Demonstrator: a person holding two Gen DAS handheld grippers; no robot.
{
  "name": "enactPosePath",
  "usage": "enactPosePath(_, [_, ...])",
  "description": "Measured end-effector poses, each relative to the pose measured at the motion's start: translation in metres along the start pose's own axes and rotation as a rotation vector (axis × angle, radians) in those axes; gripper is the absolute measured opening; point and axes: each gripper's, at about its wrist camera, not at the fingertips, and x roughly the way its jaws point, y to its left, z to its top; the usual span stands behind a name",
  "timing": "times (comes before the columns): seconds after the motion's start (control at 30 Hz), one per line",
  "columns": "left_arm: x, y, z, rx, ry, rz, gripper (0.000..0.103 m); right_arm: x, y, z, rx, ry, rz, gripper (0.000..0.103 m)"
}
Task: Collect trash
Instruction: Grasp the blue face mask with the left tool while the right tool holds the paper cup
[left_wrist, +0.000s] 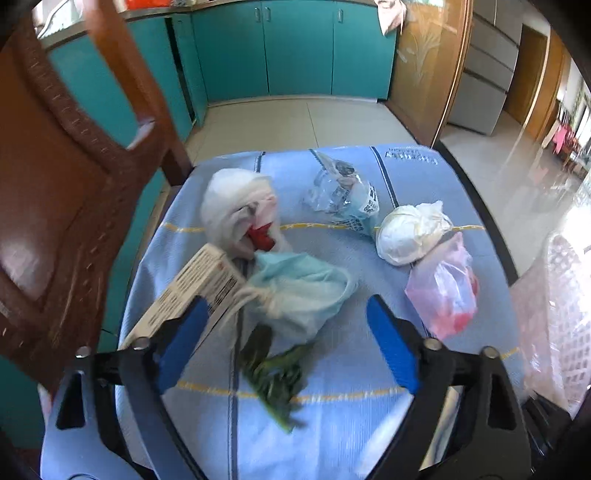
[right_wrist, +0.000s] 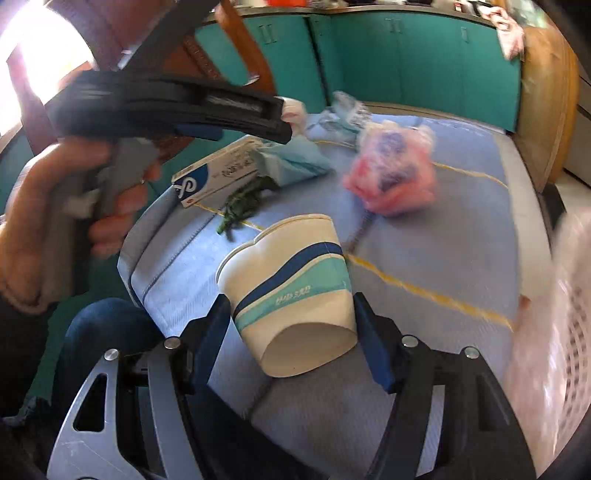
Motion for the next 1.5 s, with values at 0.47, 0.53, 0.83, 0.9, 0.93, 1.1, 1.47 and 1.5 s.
enactPosePath(0.47, [0.009, -0.011, -0.025, 0.030, -0.007, -0.039, 0.012, -0.023, -0.020, -0.008, 0.124, -0.034, -0.125, 0.066])
enactPosePath(0.53, [-0.011, -0.004, -0.033, -0.010, -0.060, -0.053, 0.012, -0.024, -0.021, -0.004, 0.131, -0.048, -0.178, 0.066])
enactPosePath(0.83, [-0.040, -0.003, -0.083, -0.085, 0.025, -0.185, 0.015, -0.002, -0.026, 0.006, 0.190, -0.006, -0.323, 0.067])
enactPosePath(0.9, [-0.039, -0.008, -0.091, -0.074, 0.042, -0.170, 0.021, 0.002, -0.020, 0.007, 0.159, 0.002, -0.332, 0.078])
enactPosePath(0.93, [-0.038, -0.007, -0.093, -0.073, 0.045, -0.163, 0.031, 0.003, -0.017, 0.007, 0.137, 0.003, -0.342, 0.081])
enactPosePath(1.1, [-0.036, 0.000, -0.095, -0.078, 0.035, -0.136, 0.078, 0.007, -0.012, 0.011, 0.032, 0.016, -0.396, 0.084])
enactPosePath(1.47, [-0.023, 0.002, -0.090, -0.076, 0.057, -0.148, 0.038, 0.010, -0.014, 0.014, 0.033, 0.009, -0.306, 0.070])
enactPosePath(1.5, [-0.022, 0.002, -0.090, -0.075, 0.056, -0.163, 0.026, 0.010, -0.014, 0.014, 0.032, 0.009, -0.300, 0.069])
